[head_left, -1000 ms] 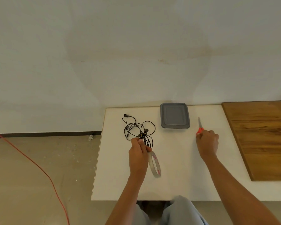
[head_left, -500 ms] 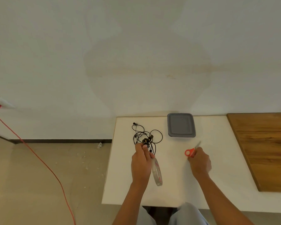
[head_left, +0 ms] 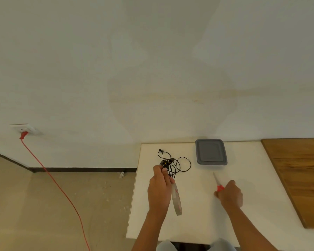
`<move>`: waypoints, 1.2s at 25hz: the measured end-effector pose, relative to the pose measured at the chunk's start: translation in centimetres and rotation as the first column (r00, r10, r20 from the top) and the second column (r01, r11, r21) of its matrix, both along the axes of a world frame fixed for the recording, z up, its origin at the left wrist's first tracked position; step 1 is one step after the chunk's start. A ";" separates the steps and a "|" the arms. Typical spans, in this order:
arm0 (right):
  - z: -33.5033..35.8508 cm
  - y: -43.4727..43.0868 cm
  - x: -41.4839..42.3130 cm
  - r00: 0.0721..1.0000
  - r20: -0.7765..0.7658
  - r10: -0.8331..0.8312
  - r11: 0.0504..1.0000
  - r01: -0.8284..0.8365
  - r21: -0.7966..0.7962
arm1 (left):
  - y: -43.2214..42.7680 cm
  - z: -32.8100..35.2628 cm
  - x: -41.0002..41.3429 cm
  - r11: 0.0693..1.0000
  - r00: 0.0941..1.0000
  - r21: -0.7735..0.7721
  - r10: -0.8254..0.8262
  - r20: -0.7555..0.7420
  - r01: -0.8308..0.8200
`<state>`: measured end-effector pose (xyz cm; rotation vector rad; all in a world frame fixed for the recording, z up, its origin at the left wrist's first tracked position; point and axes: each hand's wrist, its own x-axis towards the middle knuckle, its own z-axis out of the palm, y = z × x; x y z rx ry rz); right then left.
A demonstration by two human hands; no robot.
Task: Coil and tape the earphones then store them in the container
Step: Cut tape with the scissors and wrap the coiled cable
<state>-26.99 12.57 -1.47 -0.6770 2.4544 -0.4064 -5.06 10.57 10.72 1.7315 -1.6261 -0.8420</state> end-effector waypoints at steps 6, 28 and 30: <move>0.9 2.7 0.6 0.974 -0.122 0.193 0.980 -0.186 0.068 | 0.2 1.3 -0.3 0.996 0.992 0.008 -0.084 0.091 0.084; 15.0 -0.5 -1.4 0.538 0.322 0.779 0.619 -0.575 -0.536 | -1.9 4.4 1.3 0.933 0.935 0.183 -0.262 -0.239 0.309; 16.0 -0.8 -1.2 0.473 0.294 0.830 0.557 -0.685 -0.470 | -2.1 4.6 1.2 0.928 0.929 0.184 -0.275 -0.246 0.323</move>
